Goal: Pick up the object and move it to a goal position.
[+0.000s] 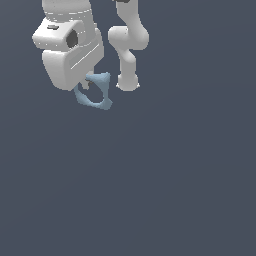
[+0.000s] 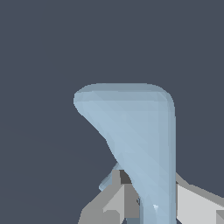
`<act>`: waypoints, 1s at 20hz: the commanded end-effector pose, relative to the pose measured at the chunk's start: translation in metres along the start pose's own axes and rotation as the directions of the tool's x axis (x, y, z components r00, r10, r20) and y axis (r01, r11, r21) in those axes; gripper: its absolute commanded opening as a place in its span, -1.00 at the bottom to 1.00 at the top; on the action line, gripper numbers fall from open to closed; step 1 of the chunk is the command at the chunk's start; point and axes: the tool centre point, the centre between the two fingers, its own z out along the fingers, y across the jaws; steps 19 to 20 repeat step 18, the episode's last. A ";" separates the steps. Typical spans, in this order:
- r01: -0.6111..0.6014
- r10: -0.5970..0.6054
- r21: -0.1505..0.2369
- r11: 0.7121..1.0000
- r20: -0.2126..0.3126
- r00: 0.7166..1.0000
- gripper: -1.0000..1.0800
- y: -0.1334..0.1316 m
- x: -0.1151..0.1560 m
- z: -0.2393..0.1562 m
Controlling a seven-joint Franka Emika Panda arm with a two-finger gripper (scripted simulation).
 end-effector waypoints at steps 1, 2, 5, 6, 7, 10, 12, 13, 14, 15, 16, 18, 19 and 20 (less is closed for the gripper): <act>0.000 0.000 0.001 1.000 0.000 1.000 -1.00 -0.004 -0.007 -0.025; 0.000 0.000 0.001 1.000 0.000 1.000 -1.00 -0.004 -0.010 -0.034; -0.001 0.001 0.001 1.000 0.001 1.000 -1.00 -0.006 -0.016 -0.056; -0.001 0.001 0.001 1.000 0.001 1.000 -1.00 -0.007 -0.018 -0.062; -0.001 0.001 0.001 1.000 0.001 1.000 -1.00 -0.007 -0.019 -0.068; -0.001 0.001 0.001 1.000 0.001 1.000 -1.00 -0.008 -0.023 -0.081; -0.001 0.001 0.001 1.000 0.001 1.000 -1.00 -0.008 -0.025 -0.088; -0.001 0.001 0.001 1.000 0.001 1.000 -1.00 -0.008 -0.026 -0.090; -0.001 0.001 0.001 1.000 0.001 1.000 -1.00 -0.008 -0.026 -0.092; -0.001 0.001 0.001 1.000 0.001 1.000 -1.00 -0.008 -0.026 -0.093; -0.001 0.001 0.001 1.000 0.001 1.000 -1.00 -0.008 -0.027 -0.094; -0.001 0.001 0.001 1.000 0.001 1.000 -1.00 -0.008 -0.027 -0.095; -0.001 0.001 0.001 1.000 0.001 1.000 -1.00 -0.008 -0.027 -0.095; -0.001 0.001 0.001 1.000 0.001 1.000 -1.00 -0.008 -0.027 -0.095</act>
